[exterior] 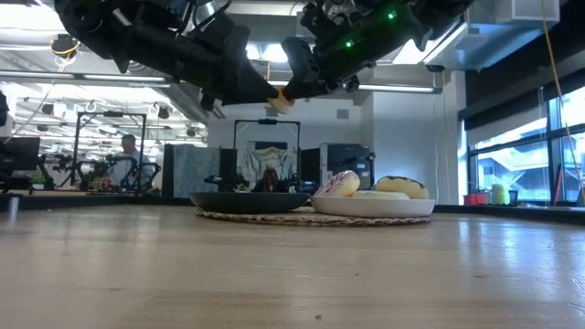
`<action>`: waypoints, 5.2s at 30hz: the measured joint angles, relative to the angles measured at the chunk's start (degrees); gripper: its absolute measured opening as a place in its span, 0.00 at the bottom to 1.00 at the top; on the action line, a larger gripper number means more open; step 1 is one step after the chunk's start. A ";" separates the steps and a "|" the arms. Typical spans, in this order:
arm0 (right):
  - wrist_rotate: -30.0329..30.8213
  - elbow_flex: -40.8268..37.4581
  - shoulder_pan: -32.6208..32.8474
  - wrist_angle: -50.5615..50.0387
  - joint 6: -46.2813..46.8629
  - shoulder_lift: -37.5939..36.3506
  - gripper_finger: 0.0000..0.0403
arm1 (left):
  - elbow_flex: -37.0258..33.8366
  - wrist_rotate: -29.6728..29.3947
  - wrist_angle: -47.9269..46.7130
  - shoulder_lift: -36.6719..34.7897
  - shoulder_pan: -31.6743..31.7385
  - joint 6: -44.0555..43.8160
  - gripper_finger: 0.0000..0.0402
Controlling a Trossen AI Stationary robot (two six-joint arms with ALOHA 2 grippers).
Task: Pick & Place donuts
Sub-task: Put the small orange donut on the black plate
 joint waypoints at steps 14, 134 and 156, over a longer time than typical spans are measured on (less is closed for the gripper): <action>-0.33 0.00 0.02 -4.31 -3.00 -2.69 0.15 | -0.04 -0.03 0.46 -0.02 0.00 1.44 0.04; 6.97 -18.43 4.46 -33.86 18.37 -28.04 0.45 | 19.64 20.02 -33.90 14.86 17.94 -2.24 0.33; 6.99 -18.43 4.48 -33.95 18.25 -28.04 0.45 | 27.02 12.21 -48.75 21.97 16.37 1.60 0.32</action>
